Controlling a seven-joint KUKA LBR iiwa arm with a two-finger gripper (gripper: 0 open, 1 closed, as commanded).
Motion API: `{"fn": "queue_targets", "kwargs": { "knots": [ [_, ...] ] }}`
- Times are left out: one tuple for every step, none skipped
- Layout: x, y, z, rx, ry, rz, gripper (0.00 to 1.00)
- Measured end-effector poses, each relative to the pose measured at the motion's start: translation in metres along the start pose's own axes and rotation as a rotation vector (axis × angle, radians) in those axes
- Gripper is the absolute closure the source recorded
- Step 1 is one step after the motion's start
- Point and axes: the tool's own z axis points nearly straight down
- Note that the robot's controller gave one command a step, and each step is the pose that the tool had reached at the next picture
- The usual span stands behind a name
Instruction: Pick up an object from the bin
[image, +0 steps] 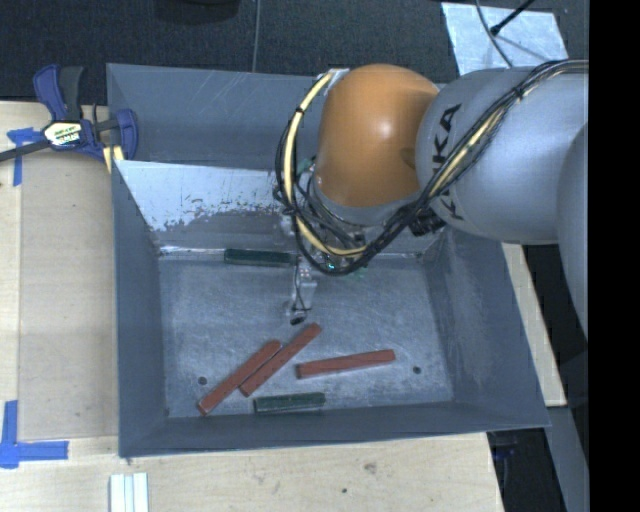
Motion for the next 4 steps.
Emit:
{"fn": "queue_targets", "kwargs": {
  "knots": [
    [0.068, -0.048, 0.122, -0.001, -0.006, -0.193, 0.0],
    [0.065, -0.047, 0.118, -0.001, -0.013, -0.192, 1.0],
    [0.068, -0.048, 0.117, 0.0, -0.024, -0.334, 1.0],
    [0.041, -0.09, -0.035, 0.005, -0.013, -0.839, 1.0]
  ]
}}
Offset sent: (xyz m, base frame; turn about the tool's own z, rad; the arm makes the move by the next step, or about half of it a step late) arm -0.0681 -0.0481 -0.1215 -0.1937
